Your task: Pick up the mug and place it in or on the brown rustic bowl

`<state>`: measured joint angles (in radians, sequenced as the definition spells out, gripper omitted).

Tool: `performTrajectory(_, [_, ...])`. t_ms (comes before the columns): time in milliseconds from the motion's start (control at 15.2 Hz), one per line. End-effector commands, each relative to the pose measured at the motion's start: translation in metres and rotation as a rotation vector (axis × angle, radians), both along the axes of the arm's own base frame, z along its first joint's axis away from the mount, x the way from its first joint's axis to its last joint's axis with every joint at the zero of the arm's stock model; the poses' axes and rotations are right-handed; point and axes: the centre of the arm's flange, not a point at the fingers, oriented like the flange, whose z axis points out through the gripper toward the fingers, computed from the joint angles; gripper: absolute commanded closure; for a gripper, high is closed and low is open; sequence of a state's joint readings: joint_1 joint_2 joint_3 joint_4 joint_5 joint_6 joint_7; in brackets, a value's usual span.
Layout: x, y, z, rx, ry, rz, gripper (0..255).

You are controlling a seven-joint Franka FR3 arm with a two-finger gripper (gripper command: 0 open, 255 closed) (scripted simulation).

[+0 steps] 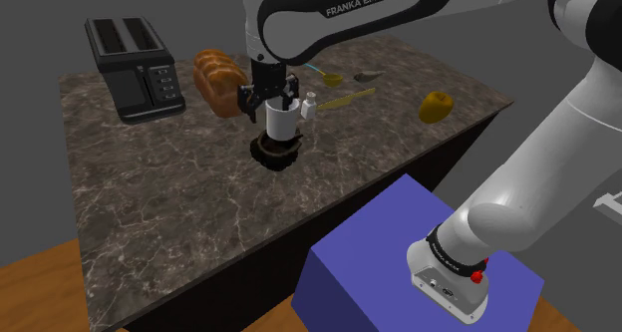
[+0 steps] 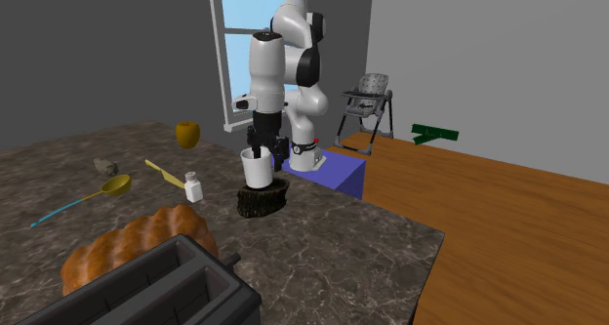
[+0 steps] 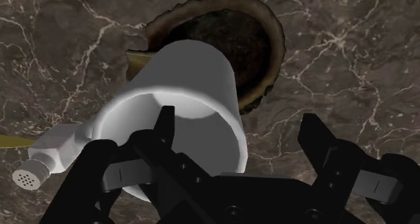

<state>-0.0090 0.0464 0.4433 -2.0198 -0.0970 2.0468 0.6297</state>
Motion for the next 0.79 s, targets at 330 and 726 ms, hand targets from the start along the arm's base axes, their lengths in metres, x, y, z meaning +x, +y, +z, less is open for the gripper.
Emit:
performTrajectory(330, [-0.001, 0.003, 0.050, 0.000, 0.000, 0.000, 0])
performTrajectory(726, [-0.001, 0.003, 0.050, 0.000, 0.000, 0.000, 0])
